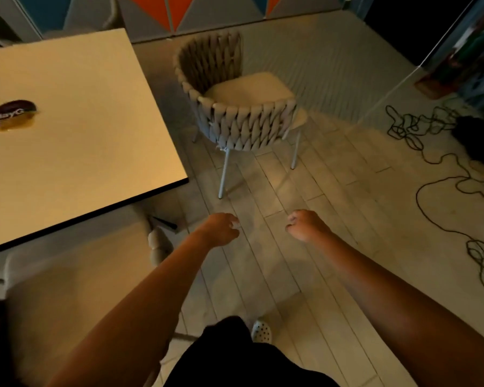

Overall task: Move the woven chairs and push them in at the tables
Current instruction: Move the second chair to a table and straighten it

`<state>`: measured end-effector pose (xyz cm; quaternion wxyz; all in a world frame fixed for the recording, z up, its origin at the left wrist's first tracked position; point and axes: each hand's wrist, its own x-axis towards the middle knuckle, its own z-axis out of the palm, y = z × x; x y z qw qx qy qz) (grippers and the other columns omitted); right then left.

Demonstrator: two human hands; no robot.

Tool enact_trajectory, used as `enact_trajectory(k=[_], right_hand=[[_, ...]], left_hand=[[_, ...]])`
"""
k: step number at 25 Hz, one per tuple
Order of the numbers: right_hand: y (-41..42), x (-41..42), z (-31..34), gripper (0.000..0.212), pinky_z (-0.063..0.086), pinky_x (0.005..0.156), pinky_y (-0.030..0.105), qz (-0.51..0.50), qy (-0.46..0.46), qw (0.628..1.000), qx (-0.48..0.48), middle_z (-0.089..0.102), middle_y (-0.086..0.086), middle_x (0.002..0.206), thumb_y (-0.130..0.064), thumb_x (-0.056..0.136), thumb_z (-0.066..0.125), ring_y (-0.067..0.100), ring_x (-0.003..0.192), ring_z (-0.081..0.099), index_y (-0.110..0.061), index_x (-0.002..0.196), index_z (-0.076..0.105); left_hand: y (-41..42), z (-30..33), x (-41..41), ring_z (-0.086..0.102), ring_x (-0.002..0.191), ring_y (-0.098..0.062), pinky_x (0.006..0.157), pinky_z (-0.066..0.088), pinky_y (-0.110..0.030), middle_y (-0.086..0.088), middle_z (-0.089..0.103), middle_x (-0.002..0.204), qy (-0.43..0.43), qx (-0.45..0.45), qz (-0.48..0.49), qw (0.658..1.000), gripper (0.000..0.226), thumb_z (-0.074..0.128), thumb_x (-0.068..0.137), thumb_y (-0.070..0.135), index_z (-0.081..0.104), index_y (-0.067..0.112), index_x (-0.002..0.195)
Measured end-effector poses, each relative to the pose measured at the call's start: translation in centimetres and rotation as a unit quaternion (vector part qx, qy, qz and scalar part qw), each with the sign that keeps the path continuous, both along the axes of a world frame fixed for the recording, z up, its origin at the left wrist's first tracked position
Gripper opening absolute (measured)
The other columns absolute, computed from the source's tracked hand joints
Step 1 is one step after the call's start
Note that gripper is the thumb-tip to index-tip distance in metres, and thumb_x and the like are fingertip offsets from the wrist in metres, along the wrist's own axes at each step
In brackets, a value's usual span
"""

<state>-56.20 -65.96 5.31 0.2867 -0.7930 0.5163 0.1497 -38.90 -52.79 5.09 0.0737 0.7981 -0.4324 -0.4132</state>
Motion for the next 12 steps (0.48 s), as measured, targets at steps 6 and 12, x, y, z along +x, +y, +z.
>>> enact_trajectory(k=[6, 12], right_hand=[[-6.7, 2.1, -1.2, 0.026, 0.052, 0.087, 0.036, -0.007, -0.037, 0.999, 0.033, 0.065, 0.004, 0.115, -0.021, 0.085, 0.059, 0.021, 0.1, 0.061, -0.018, 0.11, 0.061], [-16.3, 10.6, -2.2, 0.035, 0.049, 0.091, 0.035, -0.013, -0.039, 0.998, 0.043, 0.061, 0.004, 0.123, -0.021, 0.084, 0.058, 0.021, 0.108, 0.059, -0.019, 0.119, 0.058]], left_hand=[[-8.6, -0.4, 3.9, 0.05, 0.123, -0.026, 0.104, 0.04, -0.033, -0.011, 0.053, 0.134, -0.046, 0.007, 0.024, 0.999, 0.039, 0.054, 0.089, 0.025, 0.055, 0.017, 0.127], [-19.2, -1.4, 13.0, 0.053, 0.119, -0.025, 0.101, 0.044, -0.034, -0.011, 0.056, 0.131, -0.055, 0.014, 0.031, 0.998, 0.039, 0.055, 0.087, 0.025, 0.056, 0.015, 0.125]])
